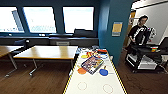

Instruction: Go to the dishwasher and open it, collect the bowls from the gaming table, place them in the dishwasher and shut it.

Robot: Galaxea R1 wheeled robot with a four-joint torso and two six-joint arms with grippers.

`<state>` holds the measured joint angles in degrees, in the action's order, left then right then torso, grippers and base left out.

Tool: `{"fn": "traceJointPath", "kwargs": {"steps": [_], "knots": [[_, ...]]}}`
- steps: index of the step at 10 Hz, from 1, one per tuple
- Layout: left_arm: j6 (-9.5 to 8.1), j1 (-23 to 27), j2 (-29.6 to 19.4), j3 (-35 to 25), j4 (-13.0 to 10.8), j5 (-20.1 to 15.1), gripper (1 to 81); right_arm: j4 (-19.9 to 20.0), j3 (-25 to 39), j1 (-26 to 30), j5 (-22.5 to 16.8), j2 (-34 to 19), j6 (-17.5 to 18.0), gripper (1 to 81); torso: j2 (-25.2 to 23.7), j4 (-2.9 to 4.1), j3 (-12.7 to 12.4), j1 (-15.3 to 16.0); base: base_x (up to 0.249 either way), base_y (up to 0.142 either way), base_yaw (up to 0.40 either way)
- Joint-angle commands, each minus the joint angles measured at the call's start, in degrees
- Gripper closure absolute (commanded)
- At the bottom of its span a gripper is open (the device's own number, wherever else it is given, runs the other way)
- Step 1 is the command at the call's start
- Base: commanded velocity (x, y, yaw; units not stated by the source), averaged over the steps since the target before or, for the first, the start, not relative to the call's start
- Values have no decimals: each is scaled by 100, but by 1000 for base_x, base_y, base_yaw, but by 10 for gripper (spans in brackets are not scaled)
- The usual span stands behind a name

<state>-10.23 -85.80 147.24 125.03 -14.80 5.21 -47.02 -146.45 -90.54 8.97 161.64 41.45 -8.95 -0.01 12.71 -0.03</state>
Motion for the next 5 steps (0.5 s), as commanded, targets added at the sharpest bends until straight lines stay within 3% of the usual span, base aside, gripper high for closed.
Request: {"fn": "traceJointPath", "kwargs": {"steps": [1,5], "knots": [[47,208,-168,-13,-76,-222,811,-123,-190,189,-124,47,-14,811,0,0,0,3,0,0,0],[47,208,-124,-13,-85,-222,811,-141,-252,180,-124,73,-14,811,2,0,0,6,-84,0,0]]}}
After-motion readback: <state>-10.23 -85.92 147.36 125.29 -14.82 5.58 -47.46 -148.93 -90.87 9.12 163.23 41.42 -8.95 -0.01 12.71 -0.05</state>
